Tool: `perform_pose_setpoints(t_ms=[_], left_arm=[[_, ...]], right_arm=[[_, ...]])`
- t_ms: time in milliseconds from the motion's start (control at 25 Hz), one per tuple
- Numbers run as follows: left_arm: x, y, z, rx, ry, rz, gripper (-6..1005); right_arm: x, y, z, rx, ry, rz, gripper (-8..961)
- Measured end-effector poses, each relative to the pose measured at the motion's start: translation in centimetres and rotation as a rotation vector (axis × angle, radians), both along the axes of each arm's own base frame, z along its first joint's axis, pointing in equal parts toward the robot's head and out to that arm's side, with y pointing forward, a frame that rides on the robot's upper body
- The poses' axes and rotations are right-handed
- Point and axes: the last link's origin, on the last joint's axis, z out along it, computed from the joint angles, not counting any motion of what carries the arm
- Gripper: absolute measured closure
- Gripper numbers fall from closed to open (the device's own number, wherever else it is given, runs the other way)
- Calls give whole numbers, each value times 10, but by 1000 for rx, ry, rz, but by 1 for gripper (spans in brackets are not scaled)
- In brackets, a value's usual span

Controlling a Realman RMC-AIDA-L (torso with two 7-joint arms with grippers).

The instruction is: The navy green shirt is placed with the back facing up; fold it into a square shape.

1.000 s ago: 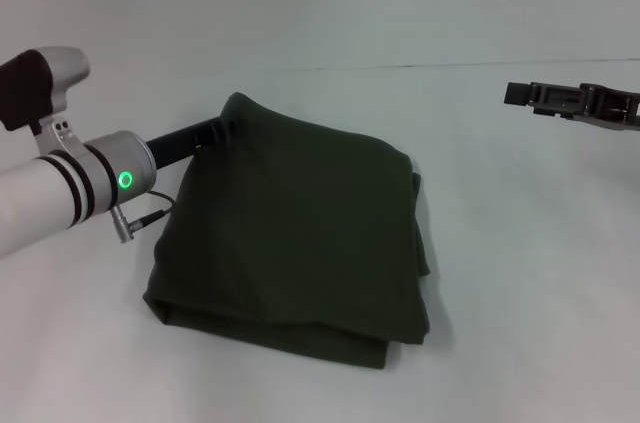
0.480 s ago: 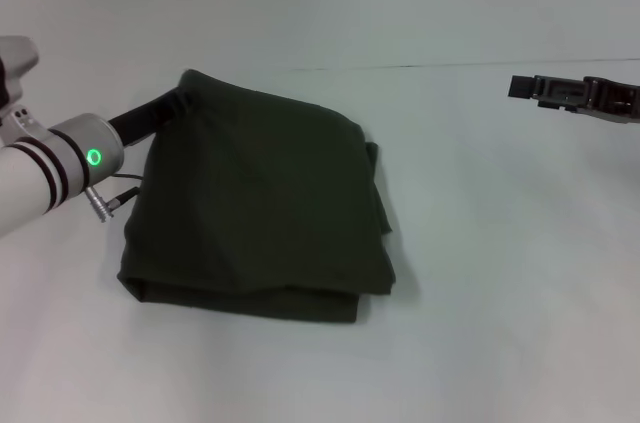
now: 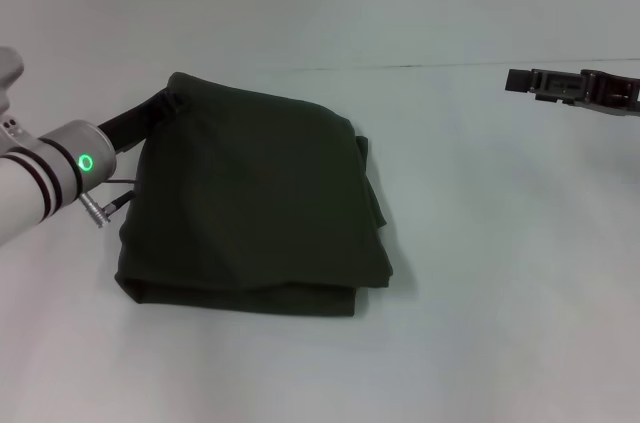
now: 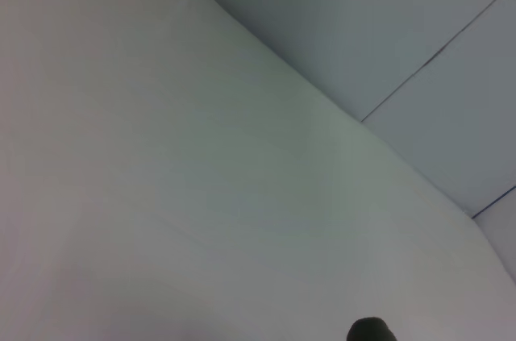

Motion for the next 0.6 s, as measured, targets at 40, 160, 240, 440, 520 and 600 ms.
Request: perform_pose_setpoints(t_ms=[40, 160, 240, 440, 520, 600], left_arm=[[0, -1, 0, 2, -9, -2, 882], [-3, -3, 3, 13, -23, -2, 862], [-6, -4, 6, 24, -24, 2, 849], [-15, -9, 23, 76, -39, 9, 816], [-19, -15, 29, 93, -70, -5, 770], [-22, -23, 35, 99, -93, -32, 693]], right_arm=[[0, 0, 0, 0, 0, 1, 88], [0, 0, 0, 0, -1, 1, 88], [1, 0, 1, 0, -1, 0, 88], [3, -1, 2, -33, -1, -36, 88], [2, -1, 1, -70, 1, -64, 88], [-3, -1, -5, -115, 4, -74, 88]])
